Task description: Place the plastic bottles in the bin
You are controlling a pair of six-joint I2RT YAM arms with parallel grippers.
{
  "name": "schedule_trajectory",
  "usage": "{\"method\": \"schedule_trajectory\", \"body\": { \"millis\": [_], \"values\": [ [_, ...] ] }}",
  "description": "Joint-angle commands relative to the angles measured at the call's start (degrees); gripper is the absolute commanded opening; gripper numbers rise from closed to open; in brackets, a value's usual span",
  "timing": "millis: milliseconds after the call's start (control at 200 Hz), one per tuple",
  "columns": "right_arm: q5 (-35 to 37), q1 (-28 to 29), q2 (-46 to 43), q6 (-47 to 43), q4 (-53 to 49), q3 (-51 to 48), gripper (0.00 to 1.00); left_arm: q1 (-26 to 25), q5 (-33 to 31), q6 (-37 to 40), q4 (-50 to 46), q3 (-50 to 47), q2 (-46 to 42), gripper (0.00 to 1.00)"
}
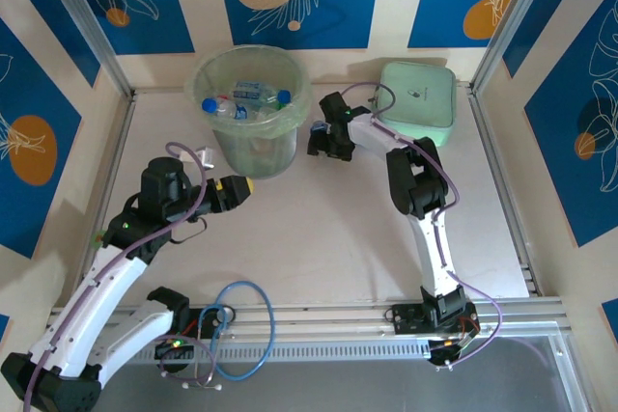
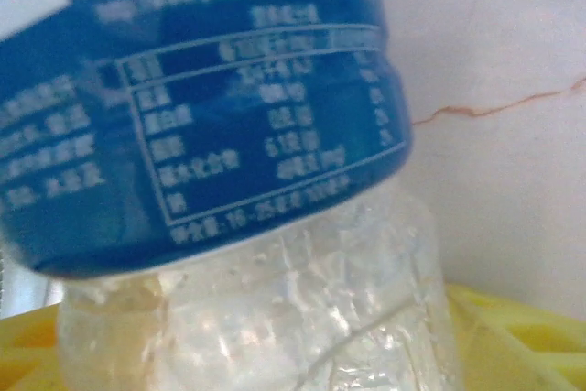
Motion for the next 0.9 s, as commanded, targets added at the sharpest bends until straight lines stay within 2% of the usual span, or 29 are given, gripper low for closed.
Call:
{"method": "schedule_trajectory", "body": {
  "millis": [0, 130, 280, 475, 655, 795, 895],
  "values": [
    [-0.03, -0.49, -3.23, 1.08, 0.93, -4.26, 0.69, -0.24, -0.63, 0.87, 0.05, 1.76, -0.08, 0.64],
    [-0.05, -0.58, -7.49, 0.56, 2.53, -8.19, 0.62, -0.22, -0.60, 0.87, -0.38, 2.78, 0.44, 0.64],
    [-0.18, -0.51, -16.38, 0.62, 5.07, -16.67, 0.60, -0.24, 0.12, 0.95, -0.53, 4.51, 1.34, 0.66],
    [-0.49, 1.65, -36.64, 1.69, 9.38, -34.45, 0.59, -0.24, 2.90, 0.96, -1.16, 8.93, 3.89, 0.70],
    [-0.57, 7.40, -57.07, 2.56, 9.52, -47.92, 0.58, -0.33, 6.58, -0.33, -1.80, 14.28, 7.84, 0.69],
    [-0.43, 13.96, -70.11, 4.10, 8.38, -53.10, 0.58, -0.46, 9.37, -2.63, 0.42, 16.47, 10.69, 0.65],
    [-0.05, 19.06, -76.36, 5.27, 7.89, -54.51, 0.58, -0.80, 11.45, -3.84, 2.31, 17.98, 13.07, 0.65]
  ]
}}
